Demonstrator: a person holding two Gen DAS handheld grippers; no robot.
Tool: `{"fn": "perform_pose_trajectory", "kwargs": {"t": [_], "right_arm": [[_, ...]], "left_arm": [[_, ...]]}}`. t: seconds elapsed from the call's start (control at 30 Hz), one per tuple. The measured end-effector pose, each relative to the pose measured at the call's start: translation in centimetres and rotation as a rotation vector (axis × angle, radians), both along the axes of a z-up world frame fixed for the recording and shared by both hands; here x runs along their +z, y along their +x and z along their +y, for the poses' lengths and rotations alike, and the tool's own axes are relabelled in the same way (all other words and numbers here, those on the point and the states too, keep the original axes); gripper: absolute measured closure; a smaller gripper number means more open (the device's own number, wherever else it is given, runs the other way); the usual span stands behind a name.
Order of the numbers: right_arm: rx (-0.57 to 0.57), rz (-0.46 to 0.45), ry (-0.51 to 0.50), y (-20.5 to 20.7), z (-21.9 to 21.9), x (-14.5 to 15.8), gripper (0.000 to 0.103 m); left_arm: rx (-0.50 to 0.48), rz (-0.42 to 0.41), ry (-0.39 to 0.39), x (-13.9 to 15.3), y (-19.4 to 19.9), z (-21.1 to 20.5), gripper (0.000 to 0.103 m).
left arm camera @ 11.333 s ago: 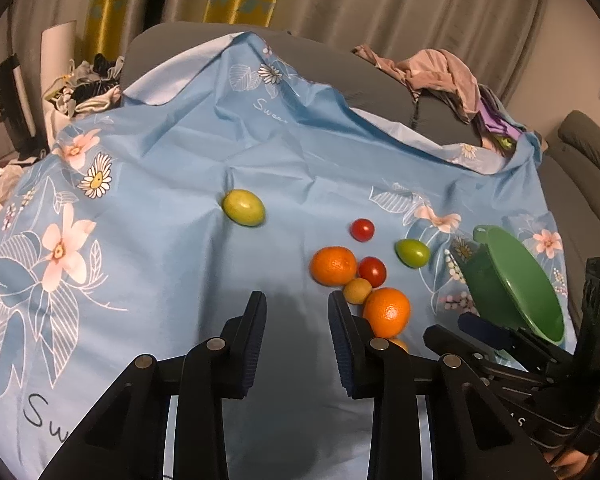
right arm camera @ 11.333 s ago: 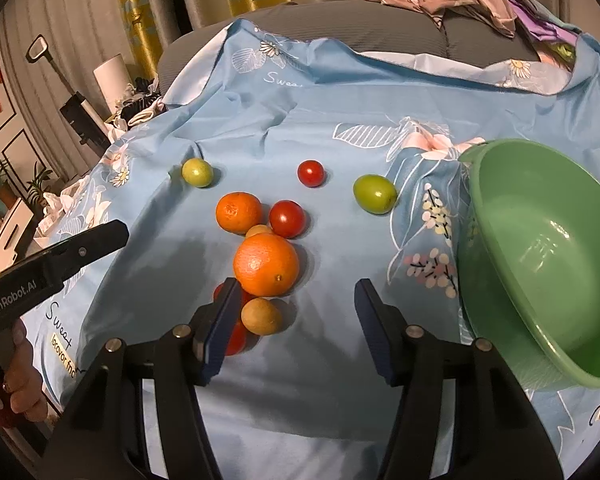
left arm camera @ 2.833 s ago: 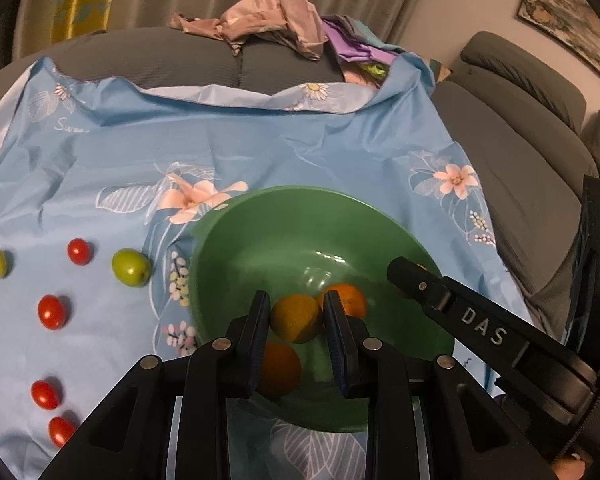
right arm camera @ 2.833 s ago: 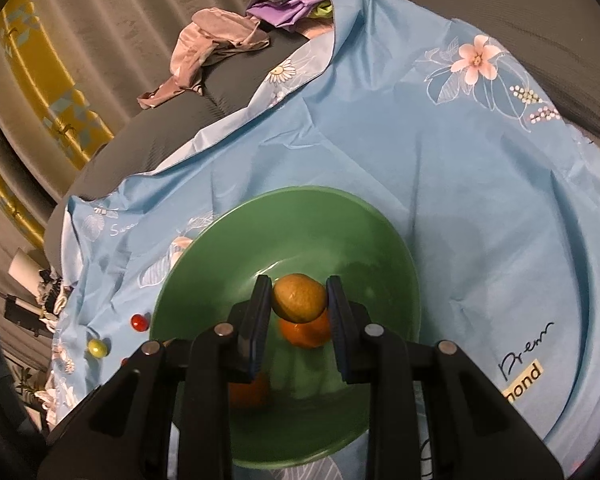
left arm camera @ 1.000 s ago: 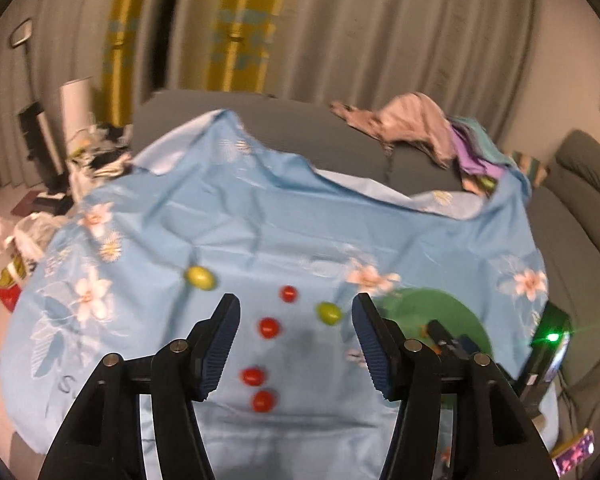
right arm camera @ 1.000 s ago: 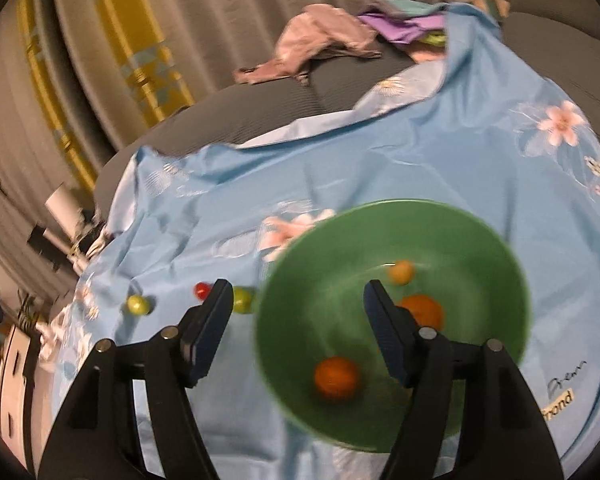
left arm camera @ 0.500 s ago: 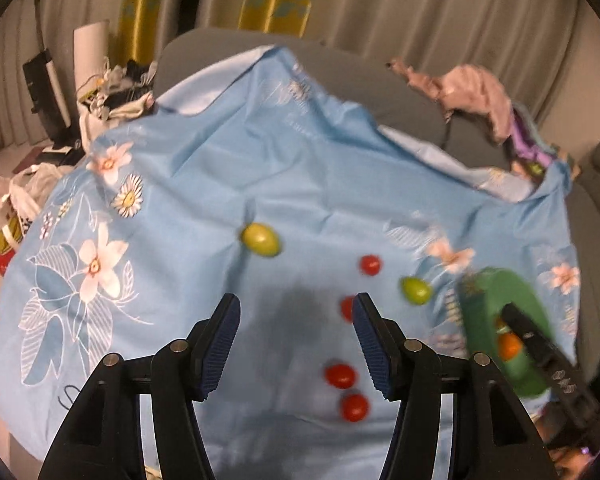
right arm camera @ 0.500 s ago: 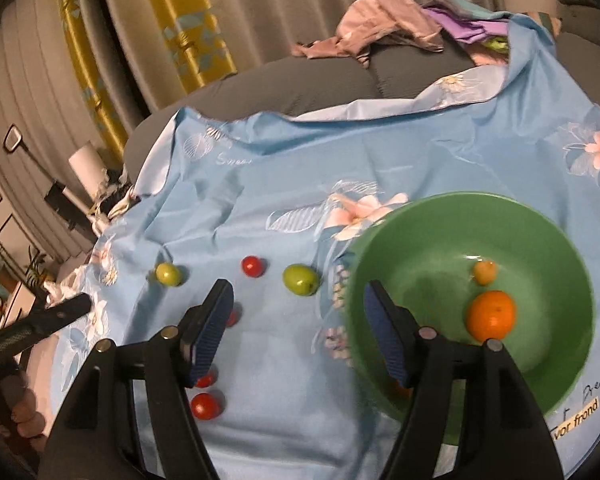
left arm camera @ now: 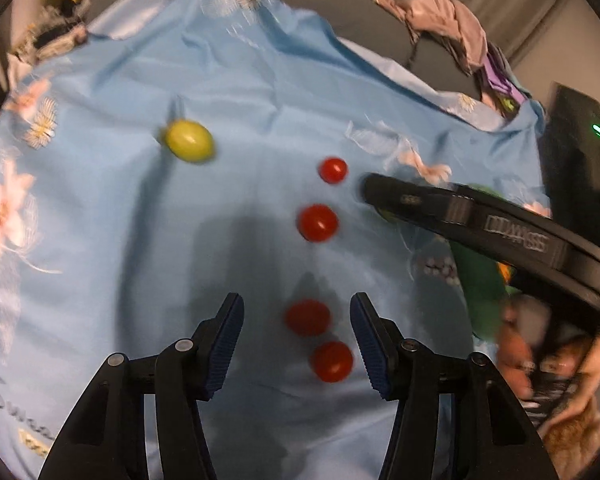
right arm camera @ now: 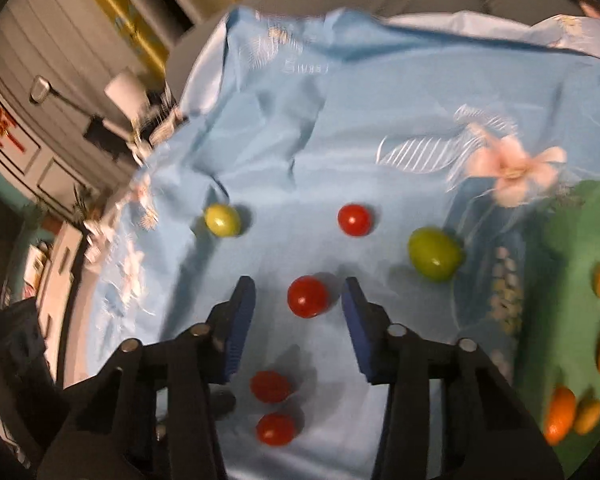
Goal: Organize fruits
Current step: 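Grasp a red cherry tomato with the left tool while the right tool grasps another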
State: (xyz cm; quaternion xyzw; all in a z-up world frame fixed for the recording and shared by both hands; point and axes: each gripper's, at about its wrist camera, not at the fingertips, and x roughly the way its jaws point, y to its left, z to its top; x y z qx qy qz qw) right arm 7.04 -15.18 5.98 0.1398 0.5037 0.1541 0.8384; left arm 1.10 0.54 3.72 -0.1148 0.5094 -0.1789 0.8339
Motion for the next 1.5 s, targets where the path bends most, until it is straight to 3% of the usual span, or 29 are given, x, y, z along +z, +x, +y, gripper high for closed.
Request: {"fn": "perform_pose_trajectory", "kwargs": {"t": [0.1, 0.33, 0.53, 0.73, 1.13, 1.5], "right_arm": [[0.049, 0.023, -0.019, 0.8, 1.2, -1.5, 0.059], [0.063, 0.061, -0.048, 1.6, 1.9, -3.3, 0.063], [0.076, 0.069, -0.081, 1.5, 2.6, -4.2, 0.072], [0.055, 0.06, -0.079, 0.6, 2.0, -4.1, 0.073], [-0.105, -0.017, 0.011, -2.6, -2.6, -0.3, 0.073], [-0.19, -0.093, 0.03, -4.8, -4.9, 1.7, 0.073]], "left_arm": [[-0.007, 0.047, -0.021, -0.6, 0.4, -0.6, 0.047], [-0.017, 0.092, 0.053, -2.3, 0.6, -1.4, 0.048], [0.027, 0.097, 0.056, -2.9, 1.2, -0.8, 0.072], [0.056, 0.091, 0.05, -2.8, 1.2, -0.4, 0.073], [0.078, -0.049, 0.1, 0.6, 0.5, -1.1, 0.073], [0.089, -0.127, 0.077, 2.3, 0.4, -1.9, 0.073]]}}
